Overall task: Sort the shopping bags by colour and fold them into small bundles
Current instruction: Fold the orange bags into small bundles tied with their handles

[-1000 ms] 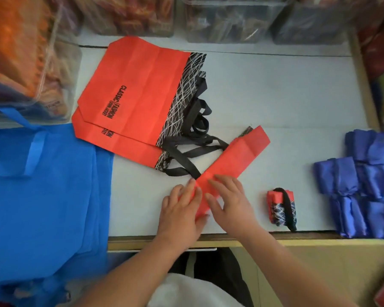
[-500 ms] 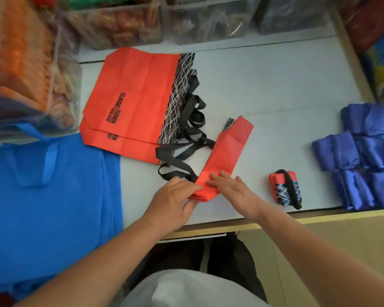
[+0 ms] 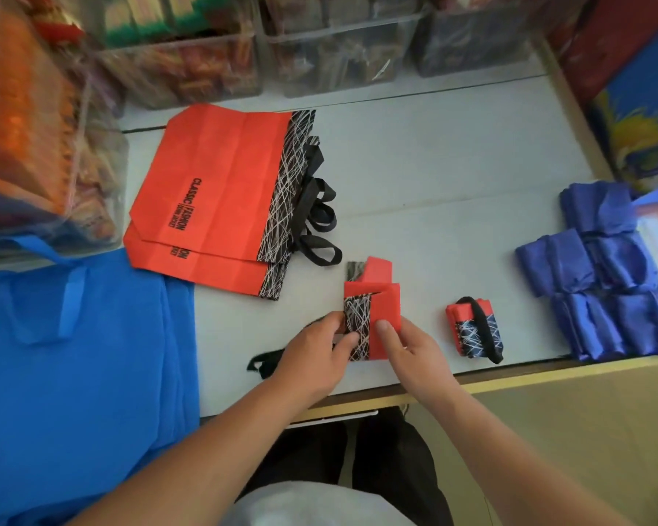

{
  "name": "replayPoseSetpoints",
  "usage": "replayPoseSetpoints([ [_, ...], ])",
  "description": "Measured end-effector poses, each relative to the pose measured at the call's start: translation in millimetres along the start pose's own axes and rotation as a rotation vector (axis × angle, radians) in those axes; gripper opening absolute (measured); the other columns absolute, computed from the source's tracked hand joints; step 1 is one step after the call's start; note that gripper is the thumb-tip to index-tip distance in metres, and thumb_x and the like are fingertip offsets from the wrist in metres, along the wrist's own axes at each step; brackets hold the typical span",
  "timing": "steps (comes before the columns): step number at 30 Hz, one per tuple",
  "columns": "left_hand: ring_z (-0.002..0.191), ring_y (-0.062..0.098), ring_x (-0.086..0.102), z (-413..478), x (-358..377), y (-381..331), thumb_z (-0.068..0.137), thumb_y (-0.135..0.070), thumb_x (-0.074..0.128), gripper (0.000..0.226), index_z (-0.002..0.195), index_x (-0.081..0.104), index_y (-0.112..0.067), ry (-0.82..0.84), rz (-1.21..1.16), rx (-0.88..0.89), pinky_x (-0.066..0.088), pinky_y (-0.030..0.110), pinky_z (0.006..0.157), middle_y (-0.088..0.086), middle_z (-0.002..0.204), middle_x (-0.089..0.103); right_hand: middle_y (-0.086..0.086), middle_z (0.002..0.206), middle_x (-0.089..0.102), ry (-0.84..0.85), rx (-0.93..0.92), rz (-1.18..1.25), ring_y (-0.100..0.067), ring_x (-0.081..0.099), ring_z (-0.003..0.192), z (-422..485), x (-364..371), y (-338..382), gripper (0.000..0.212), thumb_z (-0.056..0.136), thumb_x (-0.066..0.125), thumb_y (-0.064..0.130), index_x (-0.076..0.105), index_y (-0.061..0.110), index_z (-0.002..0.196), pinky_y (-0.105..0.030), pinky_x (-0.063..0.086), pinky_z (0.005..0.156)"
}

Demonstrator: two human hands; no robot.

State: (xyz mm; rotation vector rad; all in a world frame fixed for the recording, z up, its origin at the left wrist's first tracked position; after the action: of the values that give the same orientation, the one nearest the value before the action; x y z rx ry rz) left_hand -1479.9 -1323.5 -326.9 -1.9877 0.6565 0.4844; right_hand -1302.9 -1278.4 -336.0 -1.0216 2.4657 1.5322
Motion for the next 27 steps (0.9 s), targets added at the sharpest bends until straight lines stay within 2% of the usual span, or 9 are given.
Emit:
replayPoseSetpoints([
  [2,0.096,0.026,0.063,9,7,1,0.103,-0.042,0.050,0.027,0.119,0.055,-0.021,-0.042,0.070,-0.035,0.052,0.041,0.081,0.002,0.100,0.066,0.009,0.094,0.073,-0.031,0.024,-0.068,-0.010,0.068,0.087,6,-4,2,0.035,0.100,0.047,0.059,0.065,0.031,0.110,-0.046,0.057,0.084],
  [5,0.086,0.026,0.054,20,10,-7,0.104,-0.040,0.050,0.022,0.103,0.052,-0.018,-0.152,0.155,-0.074,0.038,0.036,0.067,-0.002,0.084,0.050,0.009,0.099,0.071,-0.011,0.003,-0.043,-0.012,0.068,0.087,19,-11,9,0.033,0.102,0.046,0.055,0.057,0.033,0.124,-0.046,0.058,0.083],
  [8,0.091,0.026,0.052,32,10,-9,0.103,-0.040,0.051,0.023,0.096,0.050,-0.018,-0.160,0.258,-0.081,0.037,0.036,0.068,0.001,0.089,0.054,0.007,0.100,0.070,-0.025,0.032,-0.101,-0.010,0.066,0.092,44,-19,18,0.050,0.103,0.042,0.058,0.043,0.035,0.148,-0.036,0.054,0.083],
  [12,0.096,0.023,0.051,40,3,1,0.091,-0.043,0.070,0.029,0.091,0.051,-0.021,-0.276,0.309,-0.095,0.045,0.040,0.076,0.000,0.097,0.055,0.004,0.081,0.068,0.035,0.021,-0.282,-0.011,0.065,0.080,79,-23,24,0.051,0.102,0.045,0.058,0.032,0.051,0.151,-0.032,0.050,0.069],
  [15,0.102,0.018,0.050,39,0,4,0.080,-0.035,0.083,0.034,0.100,0.059,-0.021,-0.366,0.344,0.168,0.046,0.036,0.090,-0.005,0.108,0.056,0.010,0.088,0.067,0.073,0.018,-0.444,-0.018,0.066,0.092,102,-24,22,0.036,0.100,0.045,0.058,0.046,0.053,0.135,-0.037,0.054,0.081],
  [18,0.122,0.022,0.054,35,6,11,0.081,-0.032,0.084,0.030,0.106,0.074,-0.019,-0.289,0.458,0.545,0.037,0.039,0.112,-0.002,0.128,0.066,0.007,0.095,0.065,0.026,-0.016,-0.442,-0.021,0.065,0.092,115,-22,22,0.022,0.099,0.051,0.052,0.053,0.045,0.120,-0.038,0.055,0.081],
  [21,0.150,0.024,0.034,22,18,32,0.086,-0.056,0.070,0.061,0.138,0.061,-0.023,-0.121,0.616,0.522,0.014,0.047,0.123,-0.004,0.158,0.045,0.003,0.097,0.060,-0.018,-0.040,-0.400,-0.022,0.063,0.089,113,-15,16,0.019,0.097,0.055,0.048,0.056,0.042,0.115,-0.040,0.054,0.080],
  [23,0.156,0.022,0.019,21,19,39,0.086,-0.062,0.065,0.077,0.151,0.045,-0.026,-0.050,0.677,0.466,0.005,0.051,0.124,-0.007,0.165,0.031,0.003,0.096,0.059,-0.038,-0.059,-0.387,-0.020,0.062,0.087,111,-13,14,0.020,0.097,0.056,0.047,0.057,0.041,0.116,-0.038,0.053,0.079],
  [27,0.152,0.022,0.027,24,19,37,0.090,-0.058,0.062,0.069,0.150,0.049,-0.024,-0.022,0.602,0.451,0.001,0.049,0.125,-0.007,0.162,0.037,0.004,0.087,0.058,-0.041,-0.050,-0.307,-0.014,0.060,0.079,110,-16,11,0.020,0.096,0.060,0.048,0.061,0.042,0.115,-0.033,0.049,0.072],
])
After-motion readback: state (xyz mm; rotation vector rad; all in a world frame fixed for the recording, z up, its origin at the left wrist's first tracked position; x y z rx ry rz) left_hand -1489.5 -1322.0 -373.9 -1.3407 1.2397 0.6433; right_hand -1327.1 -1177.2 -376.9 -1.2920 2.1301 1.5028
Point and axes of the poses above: each hand's wrist, its own z-axis towards the middle knuckle, its own x-axis out of the palm, y = z × x, the point moved 2 cm from there along z, towards the middle knuckle
